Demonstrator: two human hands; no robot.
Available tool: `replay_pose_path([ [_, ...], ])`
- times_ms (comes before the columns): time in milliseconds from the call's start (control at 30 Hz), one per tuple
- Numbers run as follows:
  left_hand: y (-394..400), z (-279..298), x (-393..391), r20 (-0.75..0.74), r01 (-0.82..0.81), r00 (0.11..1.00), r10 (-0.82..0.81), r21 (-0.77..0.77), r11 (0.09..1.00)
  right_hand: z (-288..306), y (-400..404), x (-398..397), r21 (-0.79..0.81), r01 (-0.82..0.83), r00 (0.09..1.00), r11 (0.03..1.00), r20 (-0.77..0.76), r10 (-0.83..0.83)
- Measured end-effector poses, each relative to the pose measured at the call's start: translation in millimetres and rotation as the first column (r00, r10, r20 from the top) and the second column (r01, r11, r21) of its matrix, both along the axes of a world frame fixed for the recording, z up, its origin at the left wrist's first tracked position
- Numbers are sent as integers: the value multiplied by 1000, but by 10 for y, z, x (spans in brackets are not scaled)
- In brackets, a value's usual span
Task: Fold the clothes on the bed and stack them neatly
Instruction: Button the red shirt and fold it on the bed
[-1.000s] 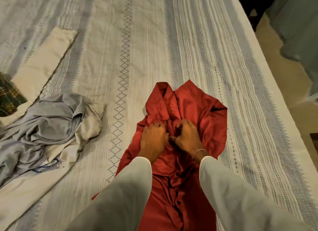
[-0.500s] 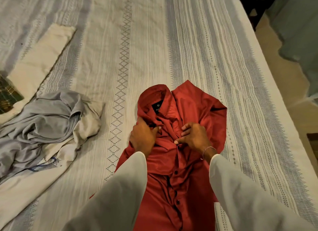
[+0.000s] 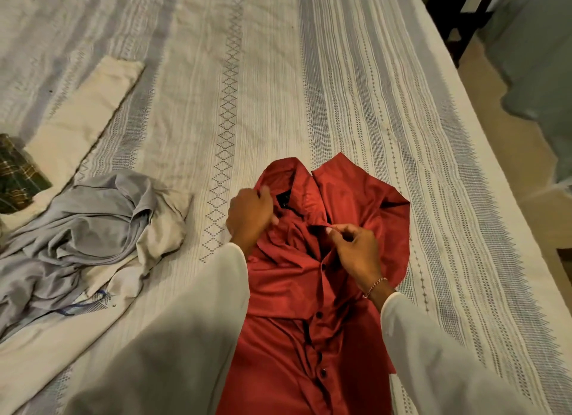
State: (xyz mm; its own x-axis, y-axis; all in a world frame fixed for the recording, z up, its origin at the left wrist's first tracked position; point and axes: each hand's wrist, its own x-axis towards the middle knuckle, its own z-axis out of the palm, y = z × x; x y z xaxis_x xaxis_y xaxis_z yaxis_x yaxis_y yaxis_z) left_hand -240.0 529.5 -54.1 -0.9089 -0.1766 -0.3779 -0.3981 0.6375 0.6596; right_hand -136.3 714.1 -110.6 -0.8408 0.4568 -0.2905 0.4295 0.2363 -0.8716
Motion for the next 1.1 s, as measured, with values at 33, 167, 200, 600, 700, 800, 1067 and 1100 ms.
replay_pose_path([
  [33,36,109,-101,26,-69,998,65,193,979,49,-8,-20,8,27,999,1000,-43,-26],
  [167,150,495,-375,170,-274,961,217,668,692,132,-65,-70,-131,220,970,967,-79,-232],
  [200,160,477,-383,167,-268,963,212,693,670,123,-76,-75,-156,253,962,955,-58,-265],
  [600,208,-334,357,-93,235,966,-242,-86,968,125,-223,-88,-346,171,981,922,-21,-190],
  [700,235,-334,364,-55,212,971,-232,-244,946,162,-306,-127,-483,153,986,862,15,-167],
  [800,279,-291,367,-79,308,923,-377,-435,846,194,-342,-180,-530,141,988,836,19,-154],
  [1067,244,-405,236,-36,230,964,-262,-378,897,154,-363,-261,-254,189,982,949,69,-177],
  [1100,242,-417,235,-42,205,971,-234,-355,912,141,-371,-258,-205,177,984,963,75,-164],
])
